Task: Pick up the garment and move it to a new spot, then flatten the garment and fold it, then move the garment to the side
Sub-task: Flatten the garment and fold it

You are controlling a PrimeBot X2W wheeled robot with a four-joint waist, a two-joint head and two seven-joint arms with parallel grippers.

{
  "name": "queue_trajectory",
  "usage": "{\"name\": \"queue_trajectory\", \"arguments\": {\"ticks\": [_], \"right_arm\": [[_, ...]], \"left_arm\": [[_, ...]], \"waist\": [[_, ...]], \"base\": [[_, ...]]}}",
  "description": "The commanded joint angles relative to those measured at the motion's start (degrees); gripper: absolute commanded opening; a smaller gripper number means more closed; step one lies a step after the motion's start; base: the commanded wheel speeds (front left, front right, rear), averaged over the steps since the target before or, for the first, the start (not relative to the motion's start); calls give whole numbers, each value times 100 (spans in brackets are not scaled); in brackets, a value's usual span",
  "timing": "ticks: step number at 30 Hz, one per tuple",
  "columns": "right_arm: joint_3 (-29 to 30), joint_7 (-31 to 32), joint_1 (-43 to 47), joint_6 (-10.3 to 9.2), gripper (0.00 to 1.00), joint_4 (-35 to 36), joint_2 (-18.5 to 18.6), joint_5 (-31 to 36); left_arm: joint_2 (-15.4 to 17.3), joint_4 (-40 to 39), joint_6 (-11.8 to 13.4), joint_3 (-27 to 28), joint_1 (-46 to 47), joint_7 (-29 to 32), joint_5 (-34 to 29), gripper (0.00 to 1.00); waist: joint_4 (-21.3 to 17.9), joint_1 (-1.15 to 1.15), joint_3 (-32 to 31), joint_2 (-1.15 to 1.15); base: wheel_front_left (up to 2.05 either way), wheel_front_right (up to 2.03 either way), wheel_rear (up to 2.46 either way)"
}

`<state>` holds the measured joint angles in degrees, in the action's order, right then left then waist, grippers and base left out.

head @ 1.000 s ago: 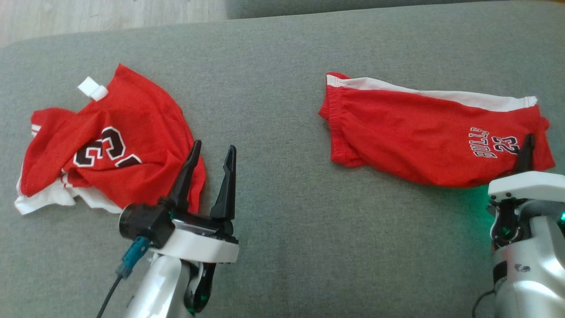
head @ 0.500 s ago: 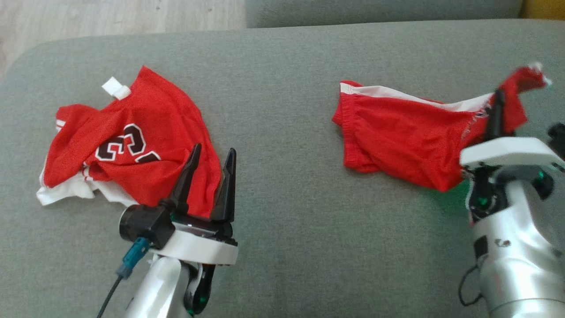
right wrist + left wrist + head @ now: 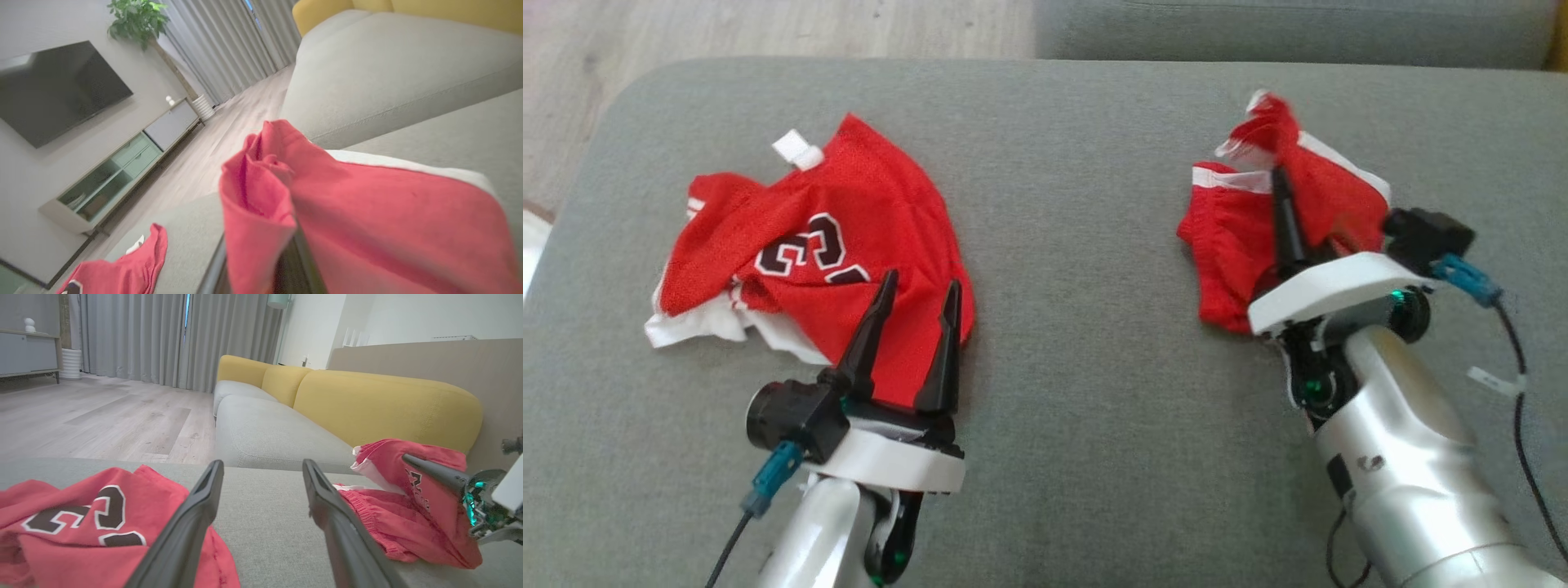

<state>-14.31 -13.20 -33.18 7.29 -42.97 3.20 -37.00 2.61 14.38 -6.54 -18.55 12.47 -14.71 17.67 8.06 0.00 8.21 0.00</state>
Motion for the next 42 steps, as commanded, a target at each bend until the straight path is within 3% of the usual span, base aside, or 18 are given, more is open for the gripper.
{"name": "queue_trajectory", "arguments": {"ticks": [1, 9, 10, 11, 18, 22, 26, 30, 35, 42], "right_arm": [[-197, -79, -261, 20, 0, 99, -32, -1], [-1092, 150, -221, 20, 0, -896, -32, 182], [-1222, 162, -222, 20, 85, -1012, -32, 259], [-1379, 214, -209, 20, 100, -1099, -32, 301], [-2635, 392, -74, 20, 100, -882, -30, 176], [-2758, 92, -148, 20, 100, -682, 77, 83], [-2222, -164, -294, 20, 100, -205, 509, 368], [-998, -177, -29, 20, 100, 673, 723, 1127], [299, -178, 758, 20, 100, 1656, 529, 2286], [1198, -179, 1680, 20, 100, 2522, 93, 3019]], "left_arm": [[27, -172, 23, 158, 69, -29, 20, 100], [27, -138, 43, 155, 7, -29, 57, 100], [27, -140, 52, 159, 0, -29, 65, 100], [27, -143, 62, 166, -9, -29, 71, 100], [27, -174, 78, 299, -53, -29, 46, 100], [27, -232, 64, 390, -50, -29, 18, 100], [27, -333, 43, 461, 0, -29, -4, 100], [27, -468, 28, 514, 75, -29, -9, 100], [27, -550, 1, 554, 147, -29, -37, 100], [27, -572, -31, 574, 99, -29, -52, 100]], "waist": [[63, 0, -5, 0], [196, 0, -63, 0], [190, 0, -74, 0], [176, 0, -87, 0], [-135, 0, -193, 0], [-399, 0, -292, 0], [-743, 0, -360, 0], [-993, 0, -351, 0], [-1229, 0, -305, 0], [-1368, 0, -273, 0]], "base": [[0, 0, 0], [0, 0, 0], [0, 0, 0], [0, 0, 0], [0, 0, 0], [0, 0, 0], [0, 0, 0], [0, 0, 0], [0, 0, 0], [0, 0, 0]]}}
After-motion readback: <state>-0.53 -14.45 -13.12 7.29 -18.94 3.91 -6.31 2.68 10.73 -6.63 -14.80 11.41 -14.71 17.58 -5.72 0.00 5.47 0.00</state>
